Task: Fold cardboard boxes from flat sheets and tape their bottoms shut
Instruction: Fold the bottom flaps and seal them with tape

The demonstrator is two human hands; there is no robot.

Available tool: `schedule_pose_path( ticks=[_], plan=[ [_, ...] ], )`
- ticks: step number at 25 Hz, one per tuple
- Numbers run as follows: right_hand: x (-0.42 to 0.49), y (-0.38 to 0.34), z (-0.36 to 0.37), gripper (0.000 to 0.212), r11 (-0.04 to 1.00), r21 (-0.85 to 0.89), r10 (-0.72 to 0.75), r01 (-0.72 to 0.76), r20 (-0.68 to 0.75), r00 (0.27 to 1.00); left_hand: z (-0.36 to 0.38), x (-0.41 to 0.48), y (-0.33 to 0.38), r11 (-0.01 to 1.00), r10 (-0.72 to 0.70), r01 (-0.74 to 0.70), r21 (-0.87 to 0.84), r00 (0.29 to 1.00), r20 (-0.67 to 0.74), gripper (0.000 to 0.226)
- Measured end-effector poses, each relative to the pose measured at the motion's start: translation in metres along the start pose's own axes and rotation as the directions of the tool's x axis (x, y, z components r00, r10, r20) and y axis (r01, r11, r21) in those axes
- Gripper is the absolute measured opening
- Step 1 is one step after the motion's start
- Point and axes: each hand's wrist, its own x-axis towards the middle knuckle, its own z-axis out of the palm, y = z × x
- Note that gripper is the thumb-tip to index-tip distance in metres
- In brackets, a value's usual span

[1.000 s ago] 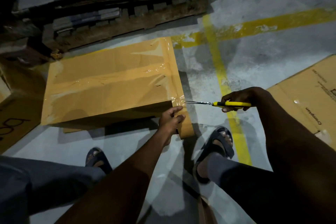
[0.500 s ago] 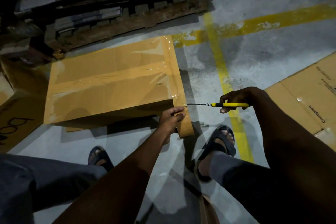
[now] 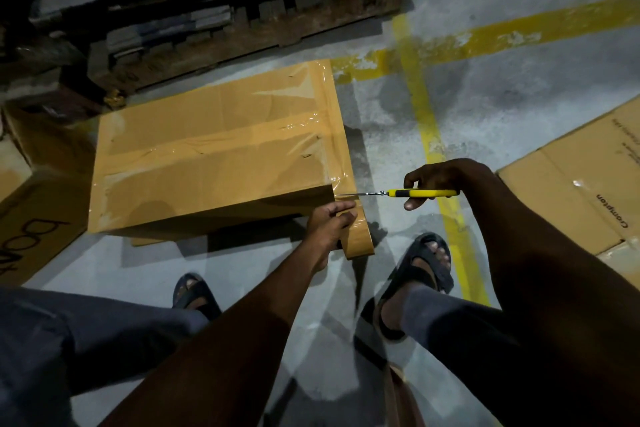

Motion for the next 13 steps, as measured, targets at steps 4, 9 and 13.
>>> schedule_pose_path(
  ticks=[4, 9, 13],
  plan=[
    [0.005, 0.002, 0.001, 0.077, 0.999, -0.033, -0.036, 0.035, -0.038, 0.999, 0.001, 0.001, 0.001, 1.0, -0.006, 0.006, 0.005, 1.0, -0.007, 0.022],
    [0.014, 0.009, 0.004, 0.046, 0.995, -0.098, -0.038, 0.027, -0.111, 0.993, 0.001, 0.001, -0.001, 1.0, -0.016, 0.016, -0.002, 1.0, -0.003, 0.022],
    [0.014, 0.009, 0.005, 0.048, 0.995, -0.101, -0.025, 0.011, -0.135, 0.99, 0.0, 0.003, 0.002, 0.999, -0.013, 0.014, 0.029, 1.0, -0.016, 0.025]
  ],
)
